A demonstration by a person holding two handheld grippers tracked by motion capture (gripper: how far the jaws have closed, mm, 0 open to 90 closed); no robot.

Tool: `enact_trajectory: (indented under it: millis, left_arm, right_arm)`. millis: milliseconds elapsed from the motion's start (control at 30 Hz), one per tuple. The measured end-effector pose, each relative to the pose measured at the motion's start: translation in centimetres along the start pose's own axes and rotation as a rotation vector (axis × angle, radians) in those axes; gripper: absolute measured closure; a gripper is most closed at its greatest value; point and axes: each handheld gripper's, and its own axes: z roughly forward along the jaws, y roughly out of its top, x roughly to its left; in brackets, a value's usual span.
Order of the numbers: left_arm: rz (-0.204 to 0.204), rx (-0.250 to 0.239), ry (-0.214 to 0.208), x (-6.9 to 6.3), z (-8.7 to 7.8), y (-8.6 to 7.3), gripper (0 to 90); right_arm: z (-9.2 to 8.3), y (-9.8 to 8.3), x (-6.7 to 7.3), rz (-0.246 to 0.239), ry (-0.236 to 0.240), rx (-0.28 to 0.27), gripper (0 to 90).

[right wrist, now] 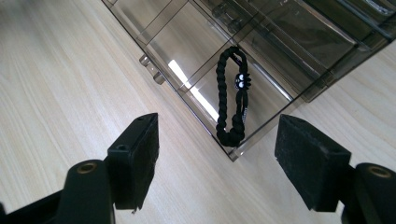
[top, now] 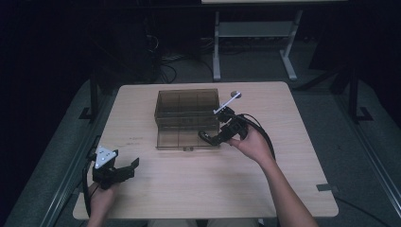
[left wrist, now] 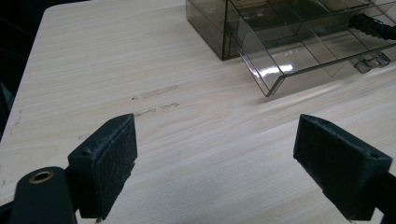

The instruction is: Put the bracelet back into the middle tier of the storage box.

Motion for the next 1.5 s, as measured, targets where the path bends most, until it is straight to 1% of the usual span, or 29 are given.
enact_trajectory:
  millis: [433, 533, 567, 967, 1200, 1500]
  left_arm:
    - [0.007, 0.005, -0.001, -0.1, 0.0, 0.0, 13.1]
    - [0.006, 0.003, 0.0, -0.1, 0.0, 0.0, 13.1]
    - [0.0, 0.002, 0.0, -0.1, 0.0, 0.0, 13.1]
    - [0.006, 0.006, 0.002, -0.1, 0.1, 0.0, 13.1]
    - [0.006, 0.008, 0.003, -0.1, 0.1, -0.1, 13.1]
    - [0.007, 0.006, 0.002, -0.2, 0.1, -0.1, 13.1]
  right_arm:
    - [-0.9, -1.1, 0.0, -0.005, -0.016, 0.002, 29.2]
    - [-1.0, -1.4, -0.1, 0.0, -0.017, 0.008, 29.0]
    - [-1.1, -1.6, -0.1, -0.002, -0.02, 0.006, 29.0]
    - [-1.8, -2.9, -0.4, 0.005, -0.035, 0.008, 28.7]
    - [-2.0, -3.7, -0.5, 0.005, -0.039, 0.011, 28.6]
    - [-2.2, -4.8, -0.3, 0.01, -0.041, 0.016, 28.5]
